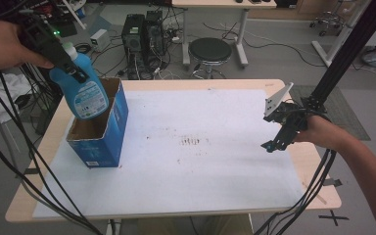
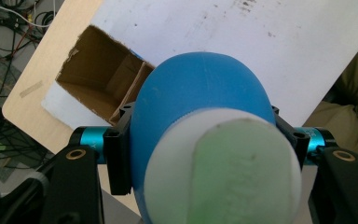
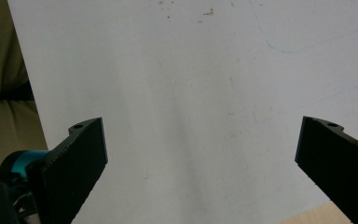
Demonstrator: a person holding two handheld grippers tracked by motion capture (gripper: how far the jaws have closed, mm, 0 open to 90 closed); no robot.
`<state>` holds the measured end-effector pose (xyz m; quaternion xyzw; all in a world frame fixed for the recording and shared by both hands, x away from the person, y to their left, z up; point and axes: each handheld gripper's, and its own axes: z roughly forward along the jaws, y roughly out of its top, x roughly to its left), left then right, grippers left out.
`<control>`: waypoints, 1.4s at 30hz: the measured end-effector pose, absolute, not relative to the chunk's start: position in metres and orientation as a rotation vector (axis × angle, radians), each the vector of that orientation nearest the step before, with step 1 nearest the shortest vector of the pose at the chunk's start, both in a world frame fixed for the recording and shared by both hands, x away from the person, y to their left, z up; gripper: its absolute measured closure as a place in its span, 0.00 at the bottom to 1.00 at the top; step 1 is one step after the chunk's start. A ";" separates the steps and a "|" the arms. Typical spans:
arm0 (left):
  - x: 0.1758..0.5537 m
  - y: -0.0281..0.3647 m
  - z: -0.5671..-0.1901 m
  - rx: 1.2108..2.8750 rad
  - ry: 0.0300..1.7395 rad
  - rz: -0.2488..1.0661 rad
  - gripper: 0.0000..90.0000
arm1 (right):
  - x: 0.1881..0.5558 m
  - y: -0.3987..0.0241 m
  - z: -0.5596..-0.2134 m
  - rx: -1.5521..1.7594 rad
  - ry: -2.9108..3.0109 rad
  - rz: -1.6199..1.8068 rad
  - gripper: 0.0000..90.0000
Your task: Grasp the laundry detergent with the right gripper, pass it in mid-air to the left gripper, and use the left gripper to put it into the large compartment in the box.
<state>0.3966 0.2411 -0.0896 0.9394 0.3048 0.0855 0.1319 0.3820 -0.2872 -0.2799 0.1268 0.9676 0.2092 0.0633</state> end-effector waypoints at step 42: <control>0.428 0.257 -0.241 2.820 0.913 0.141 0.42 | 0.385 -0.280 -0.291 0.390 2.942 0.636 0.01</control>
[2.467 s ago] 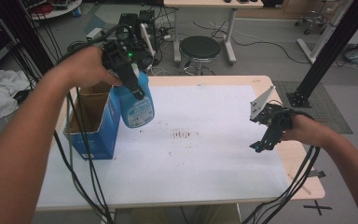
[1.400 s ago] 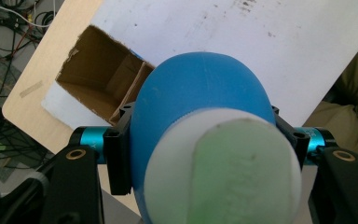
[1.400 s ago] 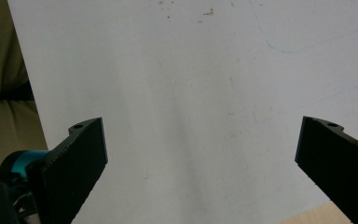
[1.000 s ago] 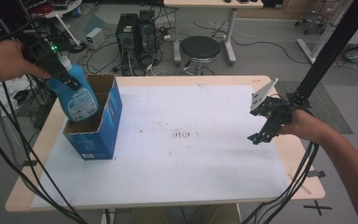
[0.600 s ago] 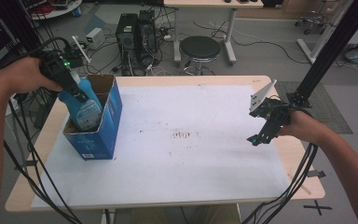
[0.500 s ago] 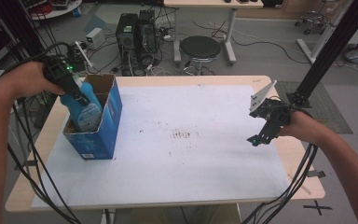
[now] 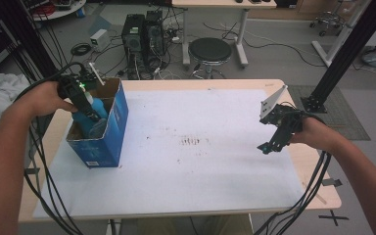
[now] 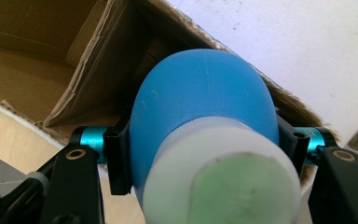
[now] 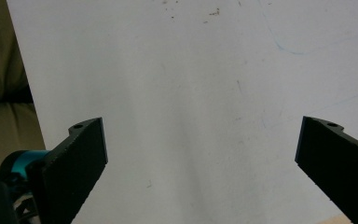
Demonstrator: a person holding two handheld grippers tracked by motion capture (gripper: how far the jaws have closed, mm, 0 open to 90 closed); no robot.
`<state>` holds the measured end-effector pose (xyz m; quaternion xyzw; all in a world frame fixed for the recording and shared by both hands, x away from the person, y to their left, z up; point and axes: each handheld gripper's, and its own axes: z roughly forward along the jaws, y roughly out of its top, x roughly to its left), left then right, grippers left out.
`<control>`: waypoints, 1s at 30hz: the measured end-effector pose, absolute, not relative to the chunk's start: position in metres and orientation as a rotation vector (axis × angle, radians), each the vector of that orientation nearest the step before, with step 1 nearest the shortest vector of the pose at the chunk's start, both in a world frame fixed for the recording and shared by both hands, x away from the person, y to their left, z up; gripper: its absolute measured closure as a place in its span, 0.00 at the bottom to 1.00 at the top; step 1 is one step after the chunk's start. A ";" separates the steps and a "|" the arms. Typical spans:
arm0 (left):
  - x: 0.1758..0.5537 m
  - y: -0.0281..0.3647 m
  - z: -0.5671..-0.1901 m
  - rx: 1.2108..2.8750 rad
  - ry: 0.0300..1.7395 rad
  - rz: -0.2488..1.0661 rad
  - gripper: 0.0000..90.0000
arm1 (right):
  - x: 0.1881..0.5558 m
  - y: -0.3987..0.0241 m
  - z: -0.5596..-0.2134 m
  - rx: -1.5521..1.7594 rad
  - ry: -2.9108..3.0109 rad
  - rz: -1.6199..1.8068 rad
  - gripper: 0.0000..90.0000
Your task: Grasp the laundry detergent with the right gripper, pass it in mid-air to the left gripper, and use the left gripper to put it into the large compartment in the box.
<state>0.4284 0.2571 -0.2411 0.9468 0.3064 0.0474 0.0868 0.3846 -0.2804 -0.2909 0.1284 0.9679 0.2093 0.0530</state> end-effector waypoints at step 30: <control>0.434 0.260 -0.283 2.812 0.944 0.107 0.42 | 0.383 -0.281 -0.292 0.389 2.930 0.650 0.01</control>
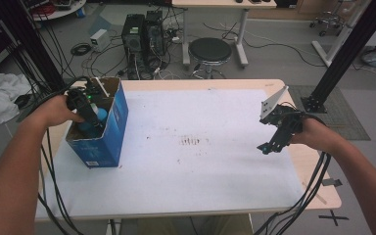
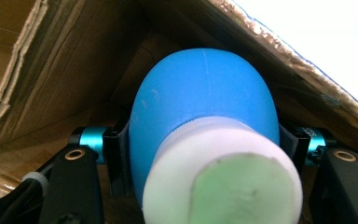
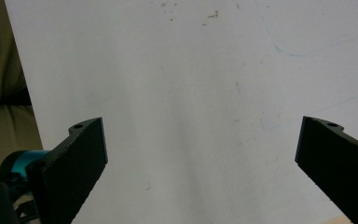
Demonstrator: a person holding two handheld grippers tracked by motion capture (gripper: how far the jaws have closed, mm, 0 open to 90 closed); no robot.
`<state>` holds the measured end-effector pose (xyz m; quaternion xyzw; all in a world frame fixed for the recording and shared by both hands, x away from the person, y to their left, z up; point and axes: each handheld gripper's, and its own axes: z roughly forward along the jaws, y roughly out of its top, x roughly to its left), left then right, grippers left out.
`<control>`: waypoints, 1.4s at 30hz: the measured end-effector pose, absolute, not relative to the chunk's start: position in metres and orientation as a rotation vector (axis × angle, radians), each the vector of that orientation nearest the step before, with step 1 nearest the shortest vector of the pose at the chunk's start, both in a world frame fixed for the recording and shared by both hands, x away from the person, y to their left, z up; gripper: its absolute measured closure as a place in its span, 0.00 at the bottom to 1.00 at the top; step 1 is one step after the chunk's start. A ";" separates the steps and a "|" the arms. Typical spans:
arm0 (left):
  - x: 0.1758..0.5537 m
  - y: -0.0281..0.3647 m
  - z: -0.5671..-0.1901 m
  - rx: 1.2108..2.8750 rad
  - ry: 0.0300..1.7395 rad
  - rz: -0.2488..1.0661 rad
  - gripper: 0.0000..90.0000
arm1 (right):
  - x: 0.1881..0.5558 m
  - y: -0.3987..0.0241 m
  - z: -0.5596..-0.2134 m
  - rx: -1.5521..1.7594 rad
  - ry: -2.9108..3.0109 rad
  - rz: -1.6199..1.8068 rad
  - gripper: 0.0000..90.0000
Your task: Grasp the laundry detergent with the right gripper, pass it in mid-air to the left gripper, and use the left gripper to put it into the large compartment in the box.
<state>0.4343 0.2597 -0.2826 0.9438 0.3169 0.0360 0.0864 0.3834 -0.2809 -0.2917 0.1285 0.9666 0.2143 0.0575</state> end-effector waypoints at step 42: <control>0.398 0.221 -0.167 2.653 0.813 0.321 0.29 | 0.376 -0.284 -0.283 0.401 2.896 0.699 0.01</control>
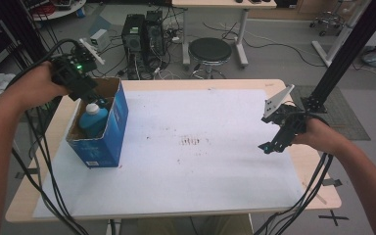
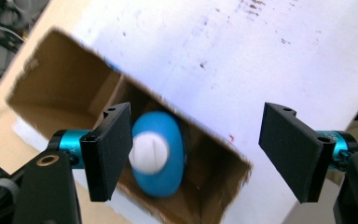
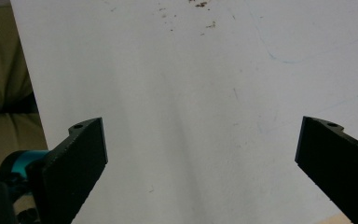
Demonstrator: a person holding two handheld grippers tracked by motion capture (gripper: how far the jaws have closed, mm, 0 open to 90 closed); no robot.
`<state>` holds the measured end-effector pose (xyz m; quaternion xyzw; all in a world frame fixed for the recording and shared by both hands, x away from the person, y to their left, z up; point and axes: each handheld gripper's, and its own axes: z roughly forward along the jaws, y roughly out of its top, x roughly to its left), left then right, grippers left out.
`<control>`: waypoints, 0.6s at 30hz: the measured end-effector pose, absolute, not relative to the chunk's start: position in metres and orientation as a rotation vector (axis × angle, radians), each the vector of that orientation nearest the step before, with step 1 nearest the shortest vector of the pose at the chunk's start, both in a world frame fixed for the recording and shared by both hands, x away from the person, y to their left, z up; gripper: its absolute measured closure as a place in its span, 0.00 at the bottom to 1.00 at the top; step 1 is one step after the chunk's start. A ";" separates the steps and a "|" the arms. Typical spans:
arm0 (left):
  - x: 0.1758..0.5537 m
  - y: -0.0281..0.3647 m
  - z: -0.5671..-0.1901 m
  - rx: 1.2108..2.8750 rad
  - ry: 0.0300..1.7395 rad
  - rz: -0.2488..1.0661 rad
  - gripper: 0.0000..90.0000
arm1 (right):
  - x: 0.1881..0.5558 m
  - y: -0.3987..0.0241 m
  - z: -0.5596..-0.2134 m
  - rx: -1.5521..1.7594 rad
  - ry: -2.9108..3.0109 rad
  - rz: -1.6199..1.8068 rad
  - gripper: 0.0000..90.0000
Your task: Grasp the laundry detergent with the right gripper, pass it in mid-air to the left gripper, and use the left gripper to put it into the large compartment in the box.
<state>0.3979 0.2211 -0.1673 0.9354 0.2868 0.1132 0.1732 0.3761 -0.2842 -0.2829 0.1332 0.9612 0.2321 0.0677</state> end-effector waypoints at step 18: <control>0.417 0.127 -0.180 2.734 0.549 0.204 0.26 | 0.376 -0.278 -0.280 0.389 2.889 0.729 0.01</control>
